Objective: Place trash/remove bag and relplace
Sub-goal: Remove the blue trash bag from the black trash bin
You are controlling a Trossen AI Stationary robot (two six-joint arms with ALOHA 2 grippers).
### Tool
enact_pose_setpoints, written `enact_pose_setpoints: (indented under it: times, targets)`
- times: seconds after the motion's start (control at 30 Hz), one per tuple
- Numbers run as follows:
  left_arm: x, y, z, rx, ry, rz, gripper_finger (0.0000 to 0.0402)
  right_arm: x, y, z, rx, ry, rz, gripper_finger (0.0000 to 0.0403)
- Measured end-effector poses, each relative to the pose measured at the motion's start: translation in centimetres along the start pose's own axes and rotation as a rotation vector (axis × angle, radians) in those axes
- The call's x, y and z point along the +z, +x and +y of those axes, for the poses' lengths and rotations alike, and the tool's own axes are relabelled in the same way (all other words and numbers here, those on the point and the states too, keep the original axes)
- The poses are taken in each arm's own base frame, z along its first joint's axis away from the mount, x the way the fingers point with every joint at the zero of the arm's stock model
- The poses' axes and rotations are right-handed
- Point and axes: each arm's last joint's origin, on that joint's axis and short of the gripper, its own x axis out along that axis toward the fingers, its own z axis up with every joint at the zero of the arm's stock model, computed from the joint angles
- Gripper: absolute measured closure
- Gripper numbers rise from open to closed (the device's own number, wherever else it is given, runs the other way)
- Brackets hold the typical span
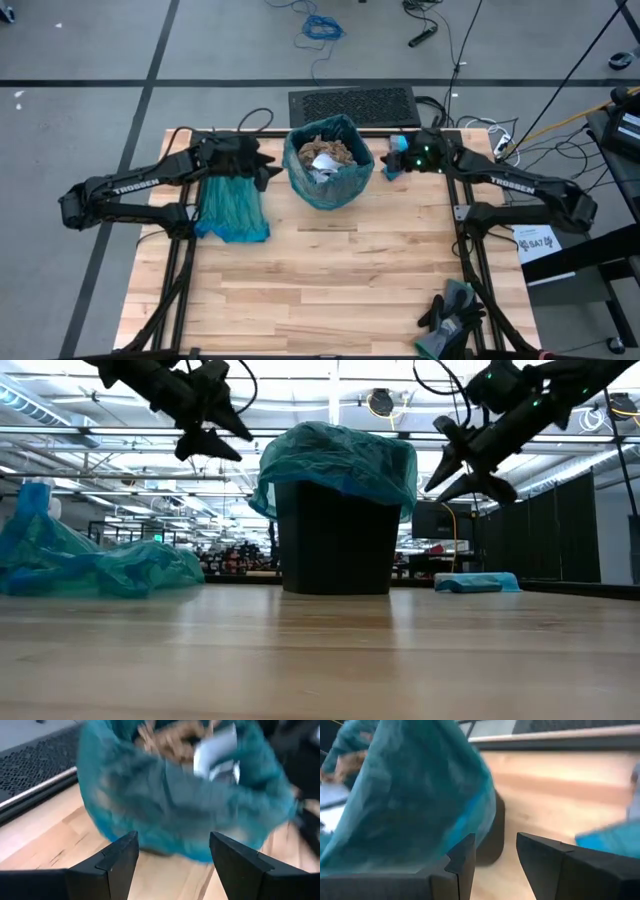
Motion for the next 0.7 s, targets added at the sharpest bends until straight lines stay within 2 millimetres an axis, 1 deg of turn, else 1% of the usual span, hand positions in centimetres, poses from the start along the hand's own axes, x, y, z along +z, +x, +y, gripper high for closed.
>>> enact_pose_setpoints:
  times: [0.13, 0.2, 0.3, 0.4, 0.47, 0.53, 0.7]
  targets:
    - [0.5, 0.0, -0.1, 0.019, -0.11, -0.065, 0.0157, 1.5, 1.0, -0.4, 0.111, -0.079, -0.02, 0.0268]
    - [0.6, 0.0, -0.2, 0.03, -0.157, -0.082, 0.0157, 1.8, 1.5, -0.4, 0.176, -0.096, 0.007, 0.0268]
    - [0.6, 0.0, -0.3, 0.051, -0.22, -0.103, 0.0157, 1.3, 2.2, -0.7, 0.278, -0.127, 0.147, 0.0268]
    - [0.5, 0.0, -0.5, 0.068, -0.26, -0.115, 0.0157, 0.3, 2.3, -0.1, 0.511, -0.247, 0.322, 0.0268]
    - [0.5, 0.0, -0.7, 0.072, -0.281, -0.119, 0.0157, -0.1, 2.2, 0.3, 0.613, -0.313, 0.366, 0.0269]
    - [0.4, 0.0, -0.9, 0.076, -0.3, -0.123, 0.0157, 0.0, 2.2, 0.2, 0.579, -0.315, 0.348, 0.0273]
    - [0.1, 0.0, -1.6, 0.081, -0.34, -0.13, 0.0157, 0.5, 2.4, -1.4, 0.383, -0.26, 0.301, 0.0291]
